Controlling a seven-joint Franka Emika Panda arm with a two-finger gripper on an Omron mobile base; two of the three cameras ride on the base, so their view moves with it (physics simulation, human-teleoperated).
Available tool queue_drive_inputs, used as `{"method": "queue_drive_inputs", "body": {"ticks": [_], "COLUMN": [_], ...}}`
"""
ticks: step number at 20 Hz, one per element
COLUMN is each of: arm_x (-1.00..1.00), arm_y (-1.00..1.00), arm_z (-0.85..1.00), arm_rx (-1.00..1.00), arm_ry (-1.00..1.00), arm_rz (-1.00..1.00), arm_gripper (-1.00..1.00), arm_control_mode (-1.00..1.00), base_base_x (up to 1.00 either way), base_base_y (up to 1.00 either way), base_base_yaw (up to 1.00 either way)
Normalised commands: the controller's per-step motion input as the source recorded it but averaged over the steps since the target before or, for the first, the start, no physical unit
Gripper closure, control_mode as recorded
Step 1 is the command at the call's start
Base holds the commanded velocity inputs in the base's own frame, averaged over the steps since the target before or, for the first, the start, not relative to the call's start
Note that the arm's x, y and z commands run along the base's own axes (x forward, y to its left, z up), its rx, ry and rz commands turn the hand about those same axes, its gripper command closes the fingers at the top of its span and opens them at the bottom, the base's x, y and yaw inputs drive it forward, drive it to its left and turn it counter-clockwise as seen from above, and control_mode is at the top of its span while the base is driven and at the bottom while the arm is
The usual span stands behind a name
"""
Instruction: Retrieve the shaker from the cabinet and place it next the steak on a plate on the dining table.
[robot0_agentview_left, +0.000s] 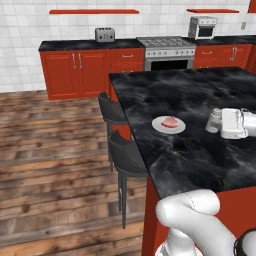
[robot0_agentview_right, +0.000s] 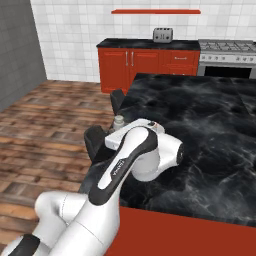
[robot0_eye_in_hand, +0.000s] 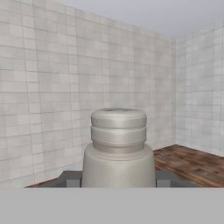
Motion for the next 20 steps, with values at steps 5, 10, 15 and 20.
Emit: {"method": "queue_drive_inputs", "body": {"ticks": [5, 10, 15, 20], "arm_x": [0.33, 0.26, 0.35, 0.37], "arm_y": [0.00, 0.00, 0.00, -0.01], "arm_z": [-0.29, -0.40, -0.39, -0.42], "arm_rx": [0.01, 0.00, 0.00, 0.00], "arm_ry": [-0.01, 0.00, 0.00, 0.00], "arm_rz": [0.12, 0.05, 0.03, 0.02], "arm_gripper": [1.00, 1.00, 1.00, 1.00], "arm_control_mode": [-1.00, -1.00, -1.00, -1.00], "base_base_x": [0.00, 0.00, 0.00, 0.00], "base_base_y": [0.00, 0.00, 0.00, 0.00], "base_base_yaw": [0.00, 0.00, 0.00, 0.00]}}
